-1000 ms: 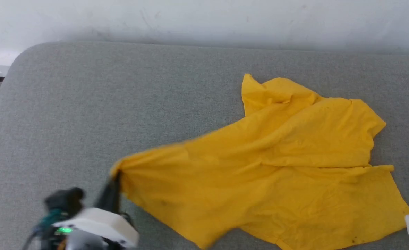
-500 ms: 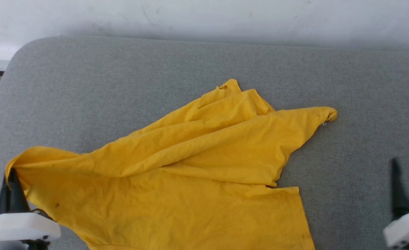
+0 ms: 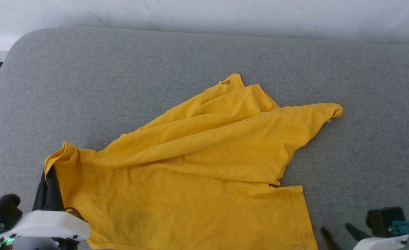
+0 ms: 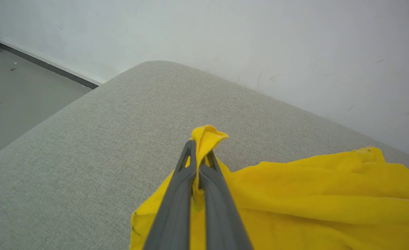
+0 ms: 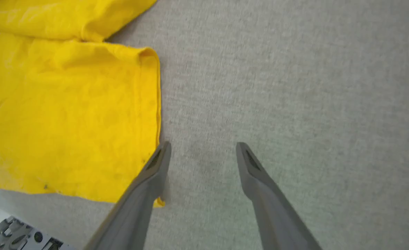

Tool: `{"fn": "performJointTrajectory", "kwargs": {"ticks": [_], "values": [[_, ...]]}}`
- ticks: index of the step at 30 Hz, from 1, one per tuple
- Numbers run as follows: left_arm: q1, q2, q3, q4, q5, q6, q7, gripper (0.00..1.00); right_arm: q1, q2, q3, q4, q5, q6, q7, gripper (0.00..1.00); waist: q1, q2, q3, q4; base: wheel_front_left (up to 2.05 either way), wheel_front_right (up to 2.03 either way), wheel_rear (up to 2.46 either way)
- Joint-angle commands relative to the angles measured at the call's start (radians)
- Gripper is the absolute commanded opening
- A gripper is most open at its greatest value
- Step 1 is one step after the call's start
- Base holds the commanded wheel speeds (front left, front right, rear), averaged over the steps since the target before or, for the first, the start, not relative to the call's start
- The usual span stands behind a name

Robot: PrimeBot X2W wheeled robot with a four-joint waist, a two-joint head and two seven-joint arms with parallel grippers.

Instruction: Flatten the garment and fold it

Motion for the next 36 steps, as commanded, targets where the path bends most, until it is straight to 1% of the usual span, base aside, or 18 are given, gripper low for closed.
{"fn": "performJointTrajectory", "kwargs": {"ticks": [1, 4, 8, 20, 21, 22, 23, 26, 28, 32, 36], "values": [[-0.011, -0.006, -0.004, -0.001, 0.003, -0.008, 0.0, 0.0, 0.015, -0.004, 0.013, -0.014, 0.011, -0.001, 0.019, 1.0, -0.0001, 0.0, 0.0, 0.002, 0.0, 0.0, 0.0], [-0.009, -0.01, -0.011, 0.0, 0.001, -0.008, 0.001, 0.0, 0.035, -0.003, 0.047, -0.034, 0.029, -0.001, 0.058, 1.0, -0.0001, 0.0, 0.001, 0.005, 0.0, 0.0, 0.0], [-0.005, -0.014, -0.019, 0.0, -0.001, -0.009, 0.003, 0.0, 0.037, 0.002, 0.066, -0.028, 0.02, -0.001, 0.061, 1.0, -0.0001, 0.0, 0.001, 0.01, 0.0, 0.0, 0.0], [-0.016, -0.015, -0.033, -0.002, -0.003, -0.006, 0.013, 0.0, -0.01, 0.021, 0.126, 0.117, 0.035, -0.001, 0.026, 1.0, -0.0001, 0.0, 0.011, 0.026, 0.0, 0.0, 0.0], [-0.017, -0.016, -0.033, -0.002, -0.004, -0.006, 0.013, 0.0, -0.016, 0.022, 0.129, 0.13, 0.035, -0.001, 0.021, 0.78, -0.0001, 0.0, 0.012, 0.026, 0.0, 0.0, 0.0], [-0.016, -0.017, -0.034, -0.001, -0.005, -0.005, 0.013, 0.0, -0.023, 0.023, 0.134, 0.141, 0.035, -0.001, 0.017, 0.4, -0.0001, 0.0, 0.011, 0.025, 0.0, 0.0, 0.0], [-0.016, -0.018, -0.034, -0.001, -0.006, -0.005, 0.013, 0.0, -0.029, 0.025, 0.133, 0.15, 0.04, -0.001, 0.006, 0.0, -0.0001, 0.0, 0.011, 0.025, 0.0, 0.0, 0.0], [-0.015, -0.02, -0.035, 0.0, -0.008, -0.004, 0.012, 0.0, -0.04, 0.03, 0.131, 0.162, 0.049, -0.001, -0.009, 0.0, -0.0001, 0.0, 0.01, 0.024, 0.0, 0.0, 0.0], [-0.012, -0.022, -0.035, 0.002, -0.012, -0.004, 0.01, 0.0, -0.058, 0.036, 0.117, 0.158, 0.059, -0.001, -0.05, 0.0, -0.0001, 0.0, 0.004, 0.018, 0.0, 0.0, 0.0], [-0.004, -0.032, -0.029, 0.0, -0.025, -0.006, -0.002, 0.0, -0.092, 0.041, 0.045, 0.135, 0.077, -0.001, -0.143, 0.0, -0.0001, 0.0, -0.024, 0.001, 0.0, 0.0, 0.0], [-0.001, -0.057, -0.016, -0.031, -0.064, -0.02, -0.019, 0.0, -0.134, 0.043, -0.026, 0.101, 0.16, -0.001, -0.244, 0.0, -0.0001, 0.0, -0.07, -0.022, 0.0, 0.0, 0.0]]}}
